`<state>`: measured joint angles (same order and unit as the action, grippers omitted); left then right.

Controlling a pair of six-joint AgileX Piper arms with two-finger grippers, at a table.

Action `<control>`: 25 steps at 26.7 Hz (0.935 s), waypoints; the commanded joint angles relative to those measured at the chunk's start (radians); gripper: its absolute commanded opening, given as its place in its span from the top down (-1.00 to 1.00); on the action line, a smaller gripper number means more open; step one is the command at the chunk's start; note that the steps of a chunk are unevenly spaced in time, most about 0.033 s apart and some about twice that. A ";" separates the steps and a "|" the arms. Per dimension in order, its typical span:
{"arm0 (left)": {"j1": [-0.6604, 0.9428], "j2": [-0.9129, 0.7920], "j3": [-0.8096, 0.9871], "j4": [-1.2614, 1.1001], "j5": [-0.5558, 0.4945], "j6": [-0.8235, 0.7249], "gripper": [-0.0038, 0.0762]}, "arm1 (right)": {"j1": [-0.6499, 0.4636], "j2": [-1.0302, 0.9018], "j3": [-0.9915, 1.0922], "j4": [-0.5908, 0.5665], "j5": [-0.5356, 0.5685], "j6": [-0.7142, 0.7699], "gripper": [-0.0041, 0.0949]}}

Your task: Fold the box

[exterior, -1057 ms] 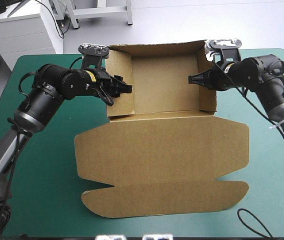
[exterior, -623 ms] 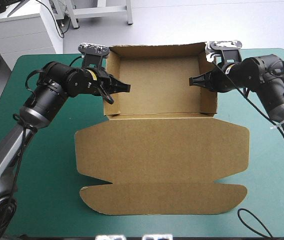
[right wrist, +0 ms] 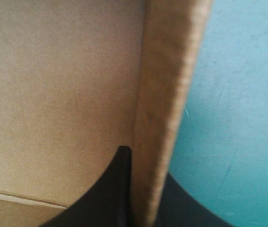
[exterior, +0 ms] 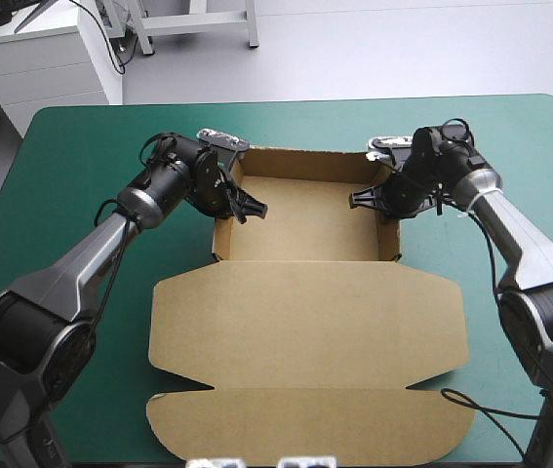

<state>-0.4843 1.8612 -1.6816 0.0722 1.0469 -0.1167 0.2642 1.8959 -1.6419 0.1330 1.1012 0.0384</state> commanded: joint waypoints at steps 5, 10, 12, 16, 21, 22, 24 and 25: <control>-0.012 0.049 -0.033 0.043 -0.008 0.063 0.92 | 0.005 0.012 -0.029 -0.023 0.019 -0.052 0.95; -0.012 0.074 -0.031 0.038 0.018 0.085 0.81 | 0.005 0.012 -0.029 -0.042 0.032 -0.056 0.94; -0.012 0.074 -0.031 0.038 0.021 0.085 0.59 | 0.005 0.012 -0.029 -0.044 0.042 -0.063 0.92; -0.012 0.072 -0.044 0.042 0.065 0.085 0.02 | 0.005 0.012 -0.029 -0.046 0.075 -0.076 0.53; -0.002 0.056 -0.077 0.043 0.108 0.085 -0.31 | 0.005 -0.006 -0.031 -0.046 0.088 -0.085 -0.21; -0.001 0.047 -0.086 0.043 0.108 0.085 -0.31 | 0.005 -0.017 -0.031 -0.049 0.080 -0.085 -0.33; -0.002 0.027 -0.104 0.048 0.106 0.085 -0.31 | 0.005 -0.042 -0.032 -0.049 0.066 -0.085 -0.45; -0.002 0.012 -0.114 0.048 0.101 0.087 -0.31 | 0.005 -0.059 -0.033 -0.049 0.062 -0.088 -0.45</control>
<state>-0.4861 1.9726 -1.7431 0.1090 1.1575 -0.0316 0.2721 1.9349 -1.6492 0.1045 1.1730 -0.0328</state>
